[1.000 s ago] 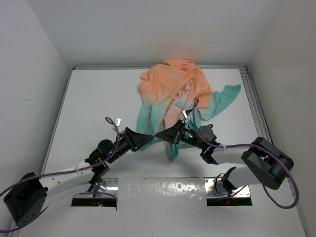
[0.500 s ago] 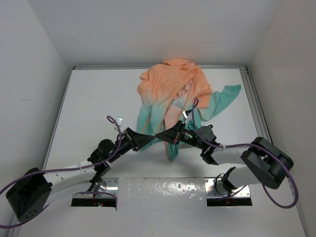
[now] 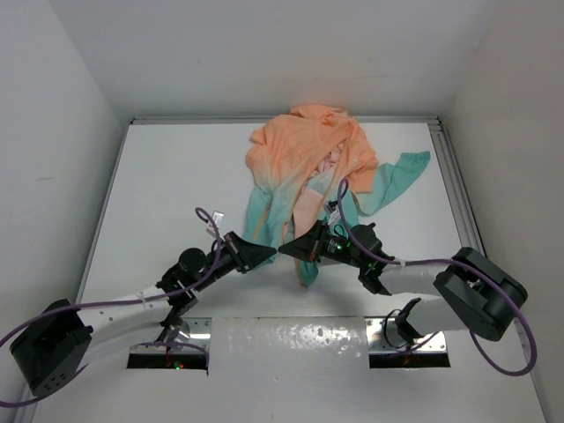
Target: Zip up the jacket
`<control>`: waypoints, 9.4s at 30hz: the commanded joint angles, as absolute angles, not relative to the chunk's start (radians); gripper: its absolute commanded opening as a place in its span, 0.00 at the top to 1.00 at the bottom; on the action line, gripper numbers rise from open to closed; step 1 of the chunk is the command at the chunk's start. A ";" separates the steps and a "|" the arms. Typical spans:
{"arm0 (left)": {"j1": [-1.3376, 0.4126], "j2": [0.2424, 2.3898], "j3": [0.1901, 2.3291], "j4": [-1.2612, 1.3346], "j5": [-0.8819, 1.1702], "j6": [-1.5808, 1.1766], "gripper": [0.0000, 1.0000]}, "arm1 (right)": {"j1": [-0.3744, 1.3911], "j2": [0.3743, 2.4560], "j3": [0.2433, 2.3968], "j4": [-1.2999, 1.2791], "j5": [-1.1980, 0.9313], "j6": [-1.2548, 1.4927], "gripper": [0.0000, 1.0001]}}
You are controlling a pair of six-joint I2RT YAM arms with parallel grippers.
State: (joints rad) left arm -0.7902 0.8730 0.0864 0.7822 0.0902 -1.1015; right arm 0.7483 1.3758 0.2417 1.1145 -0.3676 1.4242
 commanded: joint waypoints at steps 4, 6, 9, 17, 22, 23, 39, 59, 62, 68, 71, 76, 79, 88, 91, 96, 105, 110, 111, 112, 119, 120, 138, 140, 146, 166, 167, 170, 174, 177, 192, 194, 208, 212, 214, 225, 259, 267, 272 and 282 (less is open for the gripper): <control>-0.790 0.873 0.127 0.801 0.090 -0.921 1.00 | 0.747 1.246 0.322 0.618 -0.353 1.180 0.94; -0.790 0.868 0.135 0.789 0.075 -0.856 1.00 | 0.747 1.198 0.328 0.504 -0.324 1.120 0.72; -0.792 0.845 0.137 0.752 0.023 -0.740 1.00 | 0.747 1.089 0.340 0.315 -0.272 1.034 0.44; -0.796 0.779 0.210 0.634 -0.092 -0.483 1.00 | 0.752 0.939 0.318 0.023 -0.118 0.942 1.00; -0.795 0.810 0.232 0.617 -0.161 -0.420 1.00 | 0.782 1.018 0.340 0.003 -0.092 0.920 1.00; -0.795 0.816 0.230 0.617 -0.158 -0.416 1.00 | 0.793 1.052 0.348 0.003 -0.074 0.916 1.00; -0.793 0.753 0.212 0.569 -0.210 -0.413 1.00 | 0.916 1.279 0.547 0.003 0.342 0.924 0.65; -0.793 0.730 0.212 0.549 -0.190 -0.439 1.00 | 0.471 1.687 1.034 -0.175 0.209 0.825 0.67; -0.793 0.721 0.207 0.560 -0.173 -0.440 1.00 | 0.466 1.718 1.072 -0.190 0.212 0.827 0.68; -0.793 0.720 0.206 0.560 -0.167 -0.443 1.00 | 0.465 1.787 1.140 -0.276 0.262 0.821 0.65; -0.793 0.721 0.206 0.555 -0.179 -0.445 1.00 | 0.465 1.792 1.124 -0.261 0.267 0.822 0.65; -0.793 0.745 0.207 0.566 -0.170 -0.446 1.00 | 0.465 1.805 1.155 -0.291 0.267 0.807 0.86; -0.793 0.736 0.207 0.571 -0.164 -0.448 1.00 | 0.465 1.796 1.169 -0.298 0.268 0.802 1.00; -0.793 0.759 0.209 0.577 -0.160 -0.453 1.00 | 0.468 1.876 1.475 -0.374 0.164 0.768 1.00; -0.793 0.753 0.207 0.584 -0.155 -0.453 1.00 | 0.482 1.992 1.636 -0.468 0.095 0.798 1.00; -0.793 0.752 0.206 0.580 -0.166 -0.453 1.00 | 0.511 2.040 1.626 -0.376 -0.017 0.873 0.99; -0.793 0.718 0.204 0.545 -0.232 -0.445 1.00 | 0.555 1.737 1.301 -0.253 -0.008 0.801 0.30; -0.793 0.724 0.204 0.546 -0.227 -0.449 1.00 | 0.644 1.533 0.990 -0.141 0.038 0.813 0.88; -0.793 0.718 0.210 0.537 -0.230 -0.446 1.00 | 0.664 1.517 0.959 -0.134 0.054 0.819 0.96; -0.793 0.709 0.207 0.535 -0.236 -0.443 1.00 | 0.708 1.511 0.934 -0.120 0.063 0.821 1.00; -0.793 0.651 0.199 0.511 -0.270 -0.436 1.00 | 0.848 1.591 0.907 -0.158 0.169 0.808 0.98; -0.793 0.646 0.198 0.511 -0.273 -0.436 1.00 | 0.854 1.601 0.908 -0.160 0.179 0.810 0.92; -0.793 0.635 0.201 0.492 -0.296 -0.437 1.00 | 0.951 1.795 0.985 -0.183 0.284 0.827 0.69; -0.793 0.632 0.204 0.491 -0.291 -0.437 1.00 | 0.951 1.810 0.989 -0.186 0.282 0.825 0.67; -0.793 0.643 0.203 0.495 -0.285 -0.440 1.00 | 0.968 1.793 0.979 -0.178 0.301 0.833 0.66; -0.793 0.653 0.201 0.505 -0.282 -0.442 1.00 | 1.034 1.766 0.959 -0.245 0.391 0.844 0.65; -0.793 0.653 0.204 0.499 -0.285 -0.443 1.00 | 1.034 1.776 0.957 -0.245 0.390 0.845 0.65; -0.793 0.640 0.199 0.497 -0.278 -0.442 1.00 | 1.035 1.795 0.956 -0.268 0.413 0.854 0.65; -0.793 0.643 0.204 0.492 -0.279 -0.440 1.00 | 1.037 1.772 0.931 -0.262 0.451 0.862 0.82; -0.793 0.641 0.199 0.499 -0.281 -0.440 1.00 | 1.038 1.744 0.931 -0.281 0.459 0.857 0.96; -0.793 0.646 0.204 0.499 -0.265 -0.439 1.00 | 1.069 1.608 0.870 -0.295 0.402 0.844 0.80; -0.795 0.644 0.199 0.502 -0.270 -0.437 1.00 | 1.069 1.640 0.896 -0.295 0.411 0.831 0.75; -0.793 0.624 0.206 0.482 -0.278 -0.436 1.00 | 1.069 1.813 0.960 -0.271 0.494 0.857 0.69; -0.793 0.618 0.198 0.489 -0.278 -0.437 1.00 | 1.068 1.787 0.919 -0.264 0.508 0.876 0.81; -0.793 0.621 0.202 0.488 -0.265 -0.437 1.00 | 1.069 1.778 0.908 -0.270 0.520 0.880 0.90; -0.793 0.640 0.201 0.495 -0.270 -0.434 1.00 | 1.133 1.577 0.873 -0.400 0.482 0.818 1.00; -0.793 0.646 0.206 0.495 -0.265 -0.430 1.00 | 1.173 1.520 0.775 -0.380 0.454 0.910 0.80; -0.793 0.644 0.199 0.505 -0.258 -0.433 1.00 | 1.173 1.525 0.720 -0.341 0.384 0.954 0.70; -0.793 0.638 0.199 0.503 -0.256 -0.433 1.00 | 1.173 1.534 0.703 -0.350 0.377 0.965 0.71; -0.793 0.640 0.203 0.498 -0.261 -0.433 1.00 | 1.173 1.568 0.681 -0.334 0.344 0.985 0.67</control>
State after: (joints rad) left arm -0.7910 0.6479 0.1963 0.4656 -0.2680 -0.4454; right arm 1.1675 1.5410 0.6941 -0.3477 0.3706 0.9672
